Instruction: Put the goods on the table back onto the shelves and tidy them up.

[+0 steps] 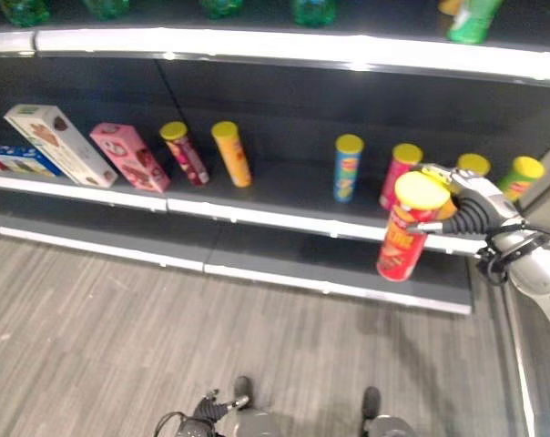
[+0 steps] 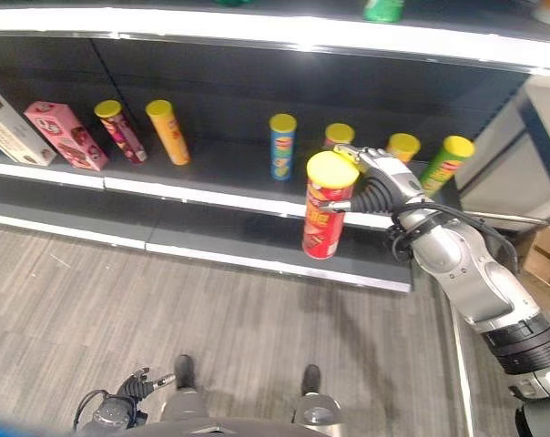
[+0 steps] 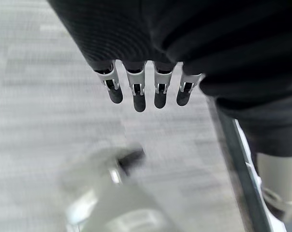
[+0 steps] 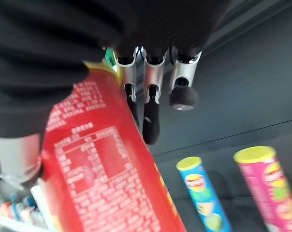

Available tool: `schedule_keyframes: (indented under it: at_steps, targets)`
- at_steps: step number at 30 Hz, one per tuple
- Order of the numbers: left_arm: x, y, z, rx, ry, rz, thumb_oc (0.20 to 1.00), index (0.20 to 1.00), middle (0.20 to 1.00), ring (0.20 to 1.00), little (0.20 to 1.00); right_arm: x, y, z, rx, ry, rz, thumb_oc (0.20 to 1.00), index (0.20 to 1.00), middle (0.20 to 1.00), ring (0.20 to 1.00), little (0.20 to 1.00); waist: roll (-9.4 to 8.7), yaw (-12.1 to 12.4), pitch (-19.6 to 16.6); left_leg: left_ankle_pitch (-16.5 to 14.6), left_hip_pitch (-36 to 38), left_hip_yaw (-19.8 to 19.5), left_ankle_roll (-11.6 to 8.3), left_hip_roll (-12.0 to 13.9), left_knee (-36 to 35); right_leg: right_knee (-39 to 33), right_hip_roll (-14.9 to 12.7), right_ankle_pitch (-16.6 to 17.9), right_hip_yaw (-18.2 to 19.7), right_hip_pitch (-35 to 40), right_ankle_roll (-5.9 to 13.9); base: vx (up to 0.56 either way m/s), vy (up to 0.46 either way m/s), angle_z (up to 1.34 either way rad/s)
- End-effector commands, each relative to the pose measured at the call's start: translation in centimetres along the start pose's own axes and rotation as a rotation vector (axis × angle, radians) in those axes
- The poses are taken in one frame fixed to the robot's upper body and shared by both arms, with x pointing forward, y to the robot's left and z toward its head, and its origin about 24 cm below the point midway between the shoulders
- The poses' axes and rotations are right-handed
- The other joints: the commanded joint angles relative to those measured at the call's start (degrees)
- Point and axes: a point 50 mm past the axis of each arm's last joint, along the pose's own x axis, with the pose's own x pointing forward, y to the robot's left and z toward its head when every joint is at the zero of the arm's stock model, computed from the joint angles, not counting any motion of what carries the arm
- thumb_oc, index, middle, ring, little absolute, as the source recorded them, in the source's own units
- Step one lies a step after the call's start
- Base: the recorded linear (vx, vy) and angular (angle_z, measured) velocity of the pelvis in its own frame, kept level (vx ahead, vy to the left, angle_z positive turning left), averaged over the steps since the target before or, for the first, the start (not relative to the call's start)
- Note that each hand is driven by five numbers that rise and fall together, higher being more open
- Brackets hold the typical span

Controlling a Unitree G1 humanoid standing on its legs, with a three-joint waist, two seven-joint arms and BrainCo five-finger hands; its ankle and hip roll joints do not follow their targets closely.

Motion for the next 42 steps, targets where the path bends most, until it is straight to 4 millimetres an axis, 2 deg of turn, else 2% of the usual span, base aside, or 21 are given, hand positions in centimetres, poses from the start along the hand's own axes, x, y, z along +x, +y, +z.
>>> schedule_keyframes:
  at_steps: [1,4,5,7,8,9,10,13,14,15,20,27,28,29,33,34,35,36,38,41,42]
  targets:
    - [0.2,2.4,1.2,0.113,-0.064,0.049,1.0,1.0,1.0,1.0,1.0,1.7,-2.4,3.1,-0.076,-0.164,-0.083,0.2,0.2,0.2,0.2,0.2,-0.37,0.84,-1.83,-2.76,0.08,2.42,0.59,-2.14,1.14,3.71,-5.9,-3.5,2.33,-0.19,3.77,0.19,0.385,0.05]
    - [0.2,3.0,1.4,0.115,-0.078,0.069,1.0,1.0,1.0,1.0,1.0,2.6,-2.3,3.6,-0.106,-0.185,-0.089,0.2,0.2,0.2,0.2,0.2,0.02,1.48,-1.41,-4.62,1.29,4.42,3.37,-5.98,0.3,8.04,-9.26,-1.48,3.35,-3.58,4.31,0.16,0.37,-0.27]
    - [0.1,3.3,1.5,0.101,-0.086,0.078,1.0,1.0,1.0,1.0,1.0,3.0,-2.3,3.9,-0.115,-0.198,-0.099,0.2,0.2,0.2,0.2,0.2,0.34,1.75,-0.87,-5.67,2.0,5.08,4.47,-7.2,0.28,10.9,-10.18,-0.29,2.4,-5.03,3.91,0.13,0.279,-0.4]
    - [0.1,3.4,1.6,0.095,-0.089,0.083,1.0,1.0,1.0,1.0,1.0,3.3,-2.3,4.2,-0.11,-0.211,-0.104,0.2,0.2,0.2,0.2,0.2,0.28,1.75,-0.52,-6.07,2.2,5.6,4.79,-7.57,0.28,12.46,-10.48,-0.13,1.88,-5.89,3.81,0.08,0.158,-0.18]
    - [0.1,3.6,1.8,0.098,-0.096,0.088,1.0,1.0,1.0,1.0,1.0,3.3,-2.3,4.2,-0.107,-0.213,-0.113,0.2,0.2,0.2,0.2,0.2,0.25,1.37,0.12,-6.56,2.32,5.63,4.79,-7.59,0.28,14.57,-9.73,-0.31,2.26,-6.76,3.65,0.08,0.115,-0.11]
    - [0.2,3.8,2.1,0.103,-0.103,0.087,1.0,1.0,1.0,1.0,1.0,3.5,-2.4,4.4,-0.106,-0.222,-0.118,0.2,0.2,0.2,0.2,0.2,0.0,0.91,0.89,-6.77,2.34,5.26,4.92,-7.62,0.28,15.04,-7.29,-1.09,4.34,-8.38,3.06,0.05,0.056,-0.08]
    - [0.2,3.8,2.2,0.101,-0.105,0.087,1.0,1.0,1.0,1.0,1.0,3.6,-2.4,4.3,-0.109,-0.216,-0.119,0.2,0.2,0.2,0.2,0.2,0.08,0.85,1.0,-6.61,2.22,5.09,4.99,-7.67,0.28,14.42,-6.45,-1.03,5.3,-8.8,3.22,0.05,0.018,-0.11]
    - [0.3,3.9,2.9,0.1,-0.125,0.088,1.0,1.0,1.0,1.0,1.0,4.3,-3.0,5.0,-0.101,-0.25,-0.15,0.2,0.2,0.2,0.2,0.2,0.09,0.78,2.02,-6.47,1.97,4.38,4.78,-7.73,0.28,10.23,-2.95,-0.39,7.56,-11.85,2.86,0.04,-0.076,-0.04]
    - [0.4,4.2,3.5,0.11,-0.145,0.089,1.0,1.0,1.0,1.0,1.0,4.6,-3.1,5.1,-0.118,-0.258,-0.154,0.2,0.2,0.2,0.2,0.2,-0.48,0.72,2.4,-6.82,2.14,3.32,4.56,-7.9,0.28,5.72,-1.59,-0.19,8.79,-11.96,2.89,0.03,-0.159,0.42]
    - [0.4,3.7,4.1,0.107,-0.172,0.074,1.0,1.0,1.0,1.0,1.0,4.8,-3.4,4.5,-0.143,-0.224,-0.166,0.2,0.2,0.2,0.2,0.2,-1.33,1.16,1.89,-6.38,1.52,1.96,4.22,-8.4,0.28,3.29,-1.34,0.36,9.56,-10.54,3.03,0.03,-0.133,0.53]
    - [0.3,2.4,4.7,0.04,-0.193,0.054,1.0,1.0,1.0,1.0,1.0,5.1,-3.3,2.7,-0.174,-0.127,-0.184,0.2,0.2,0.2,0.2,0.2,-1.42,1.95,0.48,-5.78,0.83,-0.73,3.39,-7.36,0.28,1.41,-0.31,0.43,6.37,-7.62,2.43,0.06,-0.153,0.51]
    - [0.2,1.9,3.2,0.043,-0.135,0.06,1.0,1.0,1.0,1.0,1.0,5.7,-2.4,1.1,-0.16,-0.041,-0.236,0.2,0.2,0.2,0.2,0.2,-1.26,3.93,0.61,-4.97,0.5,-2.89,2.71,-6.96,0.28,1.67,-0.39,-0.95,2.96,-5.05,2.15,0.05,-0.079,0.43]
    - [0.2,1.9,2.6,0.065,-0.114,0.064,1.0,1.0,1.0,1.0,1.0,6.2,-2.8,0.4,-0.188,0.005,-0.3,0.2,0.2,0.2,0.2,0.2,-0.48,5.17,1.28,-4.47,-0.25,-3.67,2.38,-7.1,0.28,2.48,-0.86,-1.38,1.74,-5.19,2.1,0.02,-0.056,0.3]
    - [0.2,1.9,2.6,0.065,-0.115,0.064,1.0,1.0,1.0,1.0,1.0,6.2,-2.8,0.4,-0.189,0.004,-0.301,0.2,0.2,0.2,0.2,0.2,-0.47,5.05,1.29,-4.44,-0.32,-3.77,2.37,-7.11,0.28,2.56,-0.87,-1.43,1.64,-5.24,2.1,0.0,-0.063,0.29]
    - [0.2,1.5,2.5,0.082,-0.116,0.064,1.0,1.0,1.0,1.0,1.0,7.2,-3.7,-0.2,-0.235,0.046,-0.404,0.2,0.2,0.2,0.2,0.2,1.71,6.24,2.88,-3.56,-1.99,-5.3,1.94,-7.39,0.28,4.02,-1.8,-1.99,-0.19,-6.01,1.89,-0.02,-0.023,0.35]
    - [0.2,1.5,2.5,0.082,-0.116,0.064,1.0,1.0,1.0,1.0,1.0,7.2,-3.7,-0.2,-0.235,0.046,-0.404,0.2,0.2,0.2,0.2,0.2,1.71,6.24,2.88,-3.56,-1.99,-5.3,1.94,-7.39,0.28,4.02,-1.8,-1.99,-0.19,-6.01,1.89,-0.03,-0.005,0.27]
    - [0.1,1.2,2.5,0.085,-0.121,0.057,1.0,1.0,1.0,1.0,1.0,7.9,-4.6,-0.4,-0.252,0.064,-0.47,0.2,0.2,0.2,0.2,0.2,3.06,6.75,3.71,-3.0,-2.85,-6.01,1.76,-7.56,0.28,4.68,-2.24,-2.13,-1.15,-6.51,1.82,-0.04,-0.003,0.2]
    - [0.0,0.8,2.6,0.096,-0.141,0.046,1.0,1.0,1.0,1.0,1.0,8.8,-6.5,-0.8,-0.306,0.094,-0.576,0.2,0.2,0.2,0.2,0.2,4.91,7.42,4.81,-2.26,-4.33,-6.78,1.61,-7.77,0.28,5.36,-2.73,-2.31,-1.84,-7.54,1.85,-0.05,-0.003,0.16]
    - [0.0,0.7,2.9,0.099,-0.152,0.047,1.0,1.0,1.0,1.0,1.0,9.2,-7.2,-0.7,-0.327,0.094,-0.609,0.2,0.2,0.2,0.2,0.2,5.59,7.49,5.29,-2.03,-4.92,-6.92,1.53,-7.82,0.28,5.74,-2.82,-2.35,-1.92,-8.22,1.83,-0.03,0.002,0.21]
    - [0.0,0.7,3.6,0.112,-0.192,0.045,1.0,1.0,1.0,1.0,1.0,9.7,-9.7,-0.7,-0.4,0.113,-0.716,0.2,0.2,0.2,0.2,0.2,7.27,8.03,6.29,-1.25,-6.51,-7.35,1.25,-7.88,0.28,6.27,-3.13,-2.46,-2.23,-9.68,1.81,-0.03,-0.001,0.23]
    - [-0.1,0.6,4.2,0.12,-0.221,0.043,1.0,1.0,1.0,1.0,1.0,9.7,-11.4,-1.0,-0.447,0.136,-0.78,0.2,0.2,0.2,0.2,0.2,8.29,8.52,6.8,-0.81,-7.48,-7.61,1.03,-8.03,0.28,6.6,-3.45,-2.5,-2.75,-10.42,1.85,-0.03,-0.003,0.1]
